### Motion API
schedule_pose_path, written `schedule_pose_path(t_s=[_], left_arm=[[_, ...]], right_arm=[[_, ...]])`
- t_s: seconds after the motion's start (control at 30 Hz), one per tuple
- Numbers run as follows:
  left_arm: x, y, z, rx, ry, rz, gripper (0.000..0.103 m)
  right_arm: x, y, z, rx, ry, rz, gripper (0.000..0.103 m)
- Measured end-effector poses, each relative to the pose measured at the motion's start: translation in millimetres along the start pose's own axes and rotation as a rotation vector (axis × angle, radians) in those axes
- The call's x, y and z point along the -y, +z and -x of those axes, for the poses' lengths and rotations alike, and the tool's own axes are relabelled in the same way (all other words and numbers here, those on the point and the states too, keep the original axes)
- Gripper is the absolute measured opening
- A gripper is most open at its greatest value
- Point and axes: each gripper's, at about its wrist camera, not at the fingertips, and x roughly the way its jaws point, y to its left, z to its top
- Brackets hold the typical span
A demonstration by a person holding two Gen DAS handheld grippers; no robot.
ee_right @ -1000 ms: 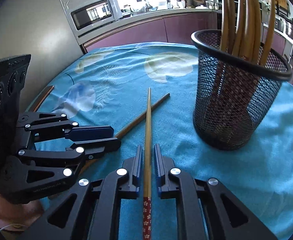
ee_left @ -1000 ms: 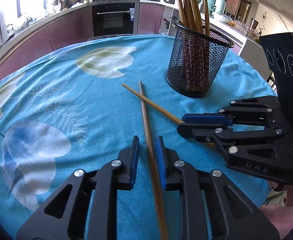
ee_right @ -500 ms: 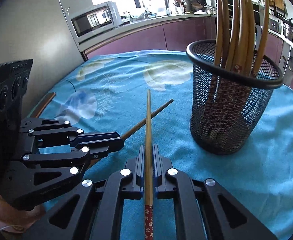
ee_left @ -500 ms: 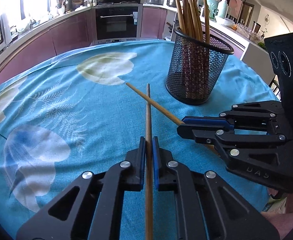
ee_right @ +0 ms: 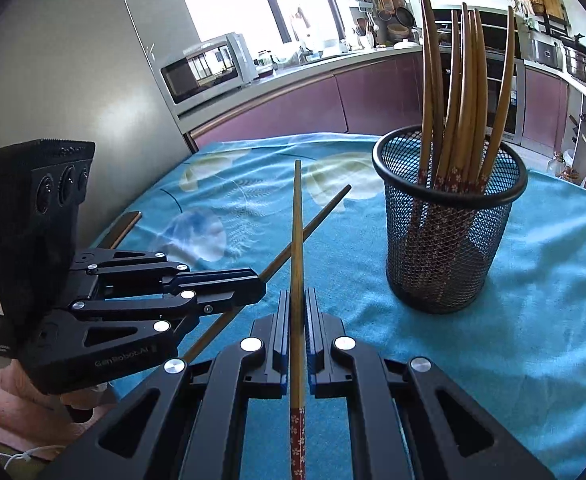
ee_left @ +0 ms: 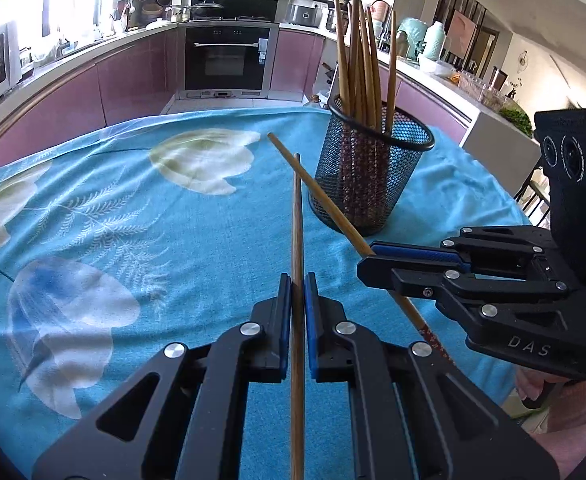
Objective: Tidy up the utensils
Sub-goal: 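Lift both chopsticks upright and carry them over the mesh cup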
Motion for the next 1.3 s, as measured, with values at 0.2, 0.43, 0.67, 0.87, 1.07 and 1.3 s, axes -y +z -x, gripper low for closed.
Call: schedule_pose_path(t_s=[0.2,0.43,0.67,0.87,1.07,1.3], left_arm=[[-2,2,10,0.019,-0.036,0.026,0.007],[-3,5,20,0.044,-0.067,0.038,0.007],[-4,9,32,0.069,-0.099,0.049,0.007],[-3,12,40,0.090,-0.123,0.049,0.007],[-1,15,45,0.102,-0.142,0.050,0.007],[-1,19,49,0.118,-0.154,0.051,0.007]], right_arm=[[2,1,14,0.036,0.010,-0.014,0.006],[2,4,22,0.066,0.017,-0.029,0.006],[7,6,35,0.108,0.023,-0.046,0.006],[12,6,43,0.130,0.024,-0.063,0.006],[16,3,51,0.146,0.025,-0.071,0.006],[21,3,57,0.165,0.022,-0.084,0.006]])
